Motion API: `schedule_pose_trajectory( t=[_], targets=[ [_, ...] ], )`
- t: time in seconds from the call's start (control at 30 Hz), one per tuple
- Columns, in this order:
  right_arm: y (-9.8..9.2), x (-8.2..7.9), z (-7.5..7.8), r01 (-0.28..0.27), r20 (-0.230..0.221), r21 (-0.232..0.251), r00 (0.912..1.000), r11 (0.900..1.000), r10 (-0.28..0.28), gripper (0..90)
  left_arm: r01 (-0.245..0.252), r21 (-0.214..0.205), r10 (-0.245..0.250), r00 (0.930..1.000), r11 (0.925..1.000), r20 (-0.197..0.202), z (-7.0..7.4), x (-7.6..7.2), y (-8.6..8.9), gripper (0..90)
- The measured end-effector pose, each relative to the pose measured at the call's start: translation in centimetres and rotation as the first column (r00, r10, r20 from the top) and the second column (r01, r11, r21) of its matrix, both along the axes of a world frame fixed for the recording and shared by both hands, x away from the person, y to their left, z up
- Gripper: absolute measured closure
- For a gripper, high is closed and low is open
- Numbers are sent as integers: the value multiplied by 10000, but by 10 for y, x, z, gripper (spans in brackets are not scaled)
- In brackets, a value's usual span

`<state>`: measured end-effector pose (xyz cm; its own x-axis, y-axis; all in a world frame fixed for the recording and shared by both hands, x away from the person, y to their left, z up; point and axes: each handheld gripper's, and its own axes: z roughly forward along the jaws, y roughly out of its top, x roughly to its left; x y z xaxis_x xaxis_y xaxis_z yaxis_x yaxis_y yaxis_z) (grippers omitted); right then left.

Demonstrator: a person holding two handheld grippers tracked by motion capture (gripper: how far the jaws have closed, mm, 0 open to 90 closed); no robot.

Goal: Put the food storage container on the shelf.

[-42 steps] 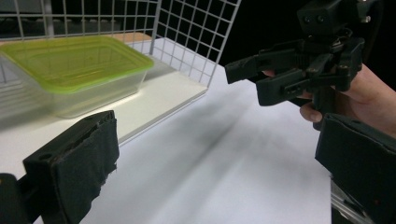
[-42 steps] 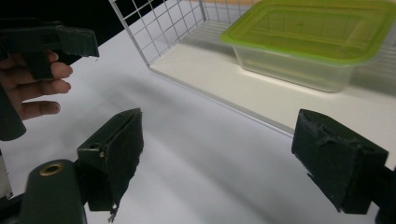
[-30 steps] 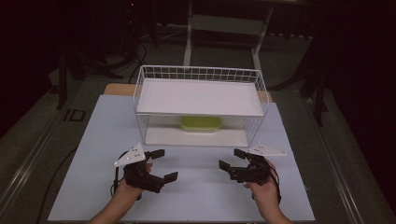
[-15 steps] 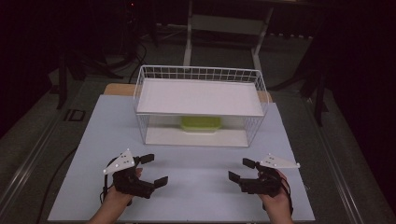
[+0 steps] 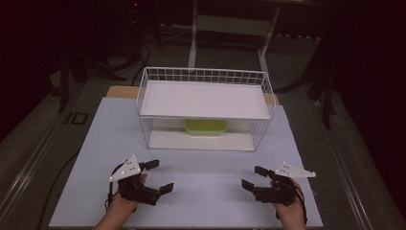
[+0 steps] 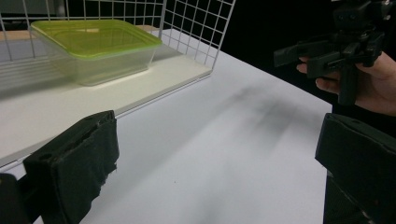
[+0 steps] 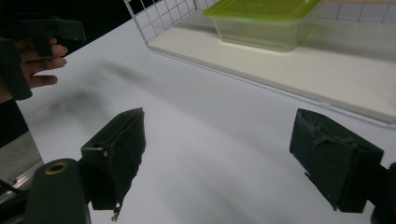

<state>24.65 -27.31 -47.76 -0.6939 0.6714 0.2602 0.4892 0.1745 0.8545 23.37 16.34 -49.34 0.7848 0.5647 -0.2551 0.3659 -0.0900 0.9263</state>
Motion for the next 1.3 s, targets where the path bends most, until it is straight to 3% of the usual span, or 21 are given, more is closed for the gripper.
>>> schedule_pose_trajectory(
  t=[0.3, 0.63, 0.83, 1.3],
  targets=[
    [-2, 4, -15, -440, 486, -1113, 9976, 9928, 497, 171, -47, 181, 47, 10000, 9998, -8, -7, 2, 0, 1],
    [1, 6, -24, -1061, 527, -1582, 9919, 9817, 1157, 162, 87, 1101, -137, 9989, 9939, 451, -16, 0, -6, 1],
    [0, 8, -26, -936, 442, -1514, 9939, 9840, 1013, 162, 153, 1391, -248, 9975, 9902, 666, -18, -1, -10, 1],
    [-2, 13, -31, -707, 94, -1379, 9973, 9879, 727, 163, -21, 1270, -51, 9984, 9919, 559, -19, 1, -7, 1]
  ],
)
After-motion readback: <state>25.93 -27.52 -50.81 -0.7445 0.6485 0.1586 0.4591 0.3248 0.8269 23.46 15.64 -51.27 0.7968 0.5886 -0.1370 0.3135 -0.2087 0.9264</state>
